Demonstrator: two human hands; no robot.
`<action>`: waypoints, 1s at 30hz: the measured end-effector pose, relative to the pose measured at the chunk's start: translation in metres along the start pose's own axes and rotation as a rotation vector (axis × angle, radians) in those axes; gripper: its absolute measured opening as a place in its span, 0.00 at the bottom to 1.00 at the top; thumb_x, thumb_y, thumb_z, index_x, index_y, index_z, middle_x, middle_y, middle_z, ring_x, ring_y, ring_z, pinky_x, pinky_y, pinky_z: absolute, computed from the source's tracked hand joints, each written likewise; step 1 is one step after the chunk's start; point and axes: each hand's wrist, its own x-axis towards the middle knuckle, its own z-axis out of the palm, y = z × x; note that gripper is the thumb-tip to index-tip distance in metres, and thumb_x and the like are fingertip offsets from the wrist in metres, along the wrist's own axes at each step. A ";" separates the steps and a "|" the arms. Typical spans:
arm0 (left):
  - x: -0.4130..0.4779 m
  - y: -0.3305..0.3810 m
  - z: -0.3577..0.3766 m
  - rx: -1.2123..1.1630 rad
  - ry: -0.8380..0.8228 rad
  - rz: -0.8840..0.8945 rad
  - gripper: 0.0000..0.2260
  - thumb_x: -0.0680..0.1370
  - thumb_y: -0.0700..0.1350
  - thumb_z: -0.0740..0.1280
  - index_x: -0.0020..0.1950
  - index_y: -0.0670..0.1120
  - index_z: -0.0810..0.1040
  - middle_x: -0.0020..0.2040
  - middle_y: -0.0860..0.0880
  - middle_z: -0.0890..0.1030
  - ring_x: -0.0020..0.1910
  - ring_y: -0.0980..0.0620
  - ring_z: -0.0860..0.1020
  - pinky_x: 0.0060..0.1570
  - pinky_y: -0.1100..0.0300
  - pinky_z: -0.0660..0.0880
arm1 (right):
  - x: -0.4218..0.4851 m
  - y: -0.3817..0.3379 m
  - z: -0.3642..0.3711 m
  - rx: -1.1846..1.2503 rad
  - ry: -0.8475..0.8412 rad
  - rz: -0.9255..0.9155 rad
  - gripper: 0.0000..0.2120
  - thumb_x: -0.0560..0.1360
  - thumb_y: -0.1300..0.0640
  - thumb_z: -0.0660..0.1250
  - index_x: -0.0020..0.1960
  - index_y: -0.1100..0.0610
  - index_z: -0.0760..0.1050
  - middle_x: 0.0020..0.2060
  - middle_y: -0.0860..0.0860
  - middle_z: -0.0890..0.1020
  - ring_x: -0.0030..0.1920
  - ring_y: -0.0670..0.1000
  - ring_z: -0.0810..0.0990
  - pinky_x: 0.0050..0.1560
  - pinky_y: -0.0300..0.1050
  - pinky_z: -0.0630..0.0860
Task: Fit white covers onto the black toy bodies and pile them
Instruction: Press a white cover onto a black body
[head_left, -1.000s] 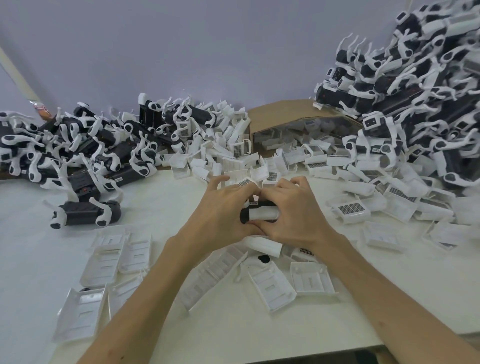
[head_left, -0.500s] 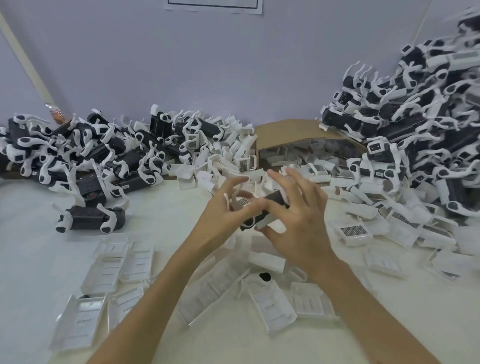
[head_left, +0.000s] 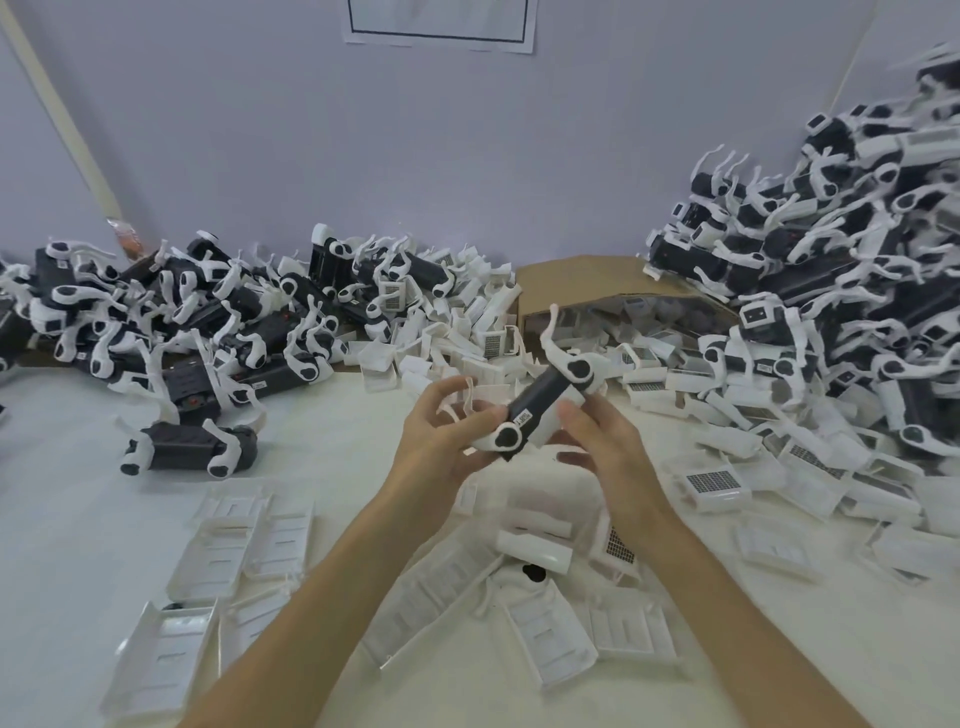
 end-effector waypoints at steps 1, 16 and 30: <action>-0.001 -0.002 0.001 0.070 -0.044 0.001 0.24 0.69 0.38 0.78 0.64 0.47 0.77 0.51 0.45 0.80 0.46 0.46 0.83 0.45 0.56 0.82 | 0.000 0.000 0.001 0.042 -0.002 -0.015 0.19 0.73 0.45 0.67 0.57 0.56 0.78 0.47 0.49 0.86 0.48 0.46 0.84 0.50 0.46 0.78; -0.007 -0.002 0.005 0.982 -0.078 0.601 0.14 0.76 0.53 0.72 0.61 0.55 0.81 0.55 0.59 0.82 0.57 0.60 0.79 0.56 0.63 0.74 | -0.006 0.010 0.004 -0.744 0.006 -0.620 0.25 0.66 0.53 0.82 0.60 0.58 0.80 0.54 0.50 0.80 0.56 0.52 0.77 0.59 0.54 0.73; -0.009 -0.017 0.009 0.745 0.013 0.629 0.07 0.77 0.42 0.60 0.41 0.46 0.76 0.33 0.54 0.77 0.33 0.54 0.75 0.32 0.59 0.71 | -0.014 0.009 0.018 -0.656 0.009 -0.734 0.24 0.67 0.53 0.80 0.61 0.58 0.82 0.43 0.48 0.78 0.45 0.47 0.72 0.48 0.35 0.71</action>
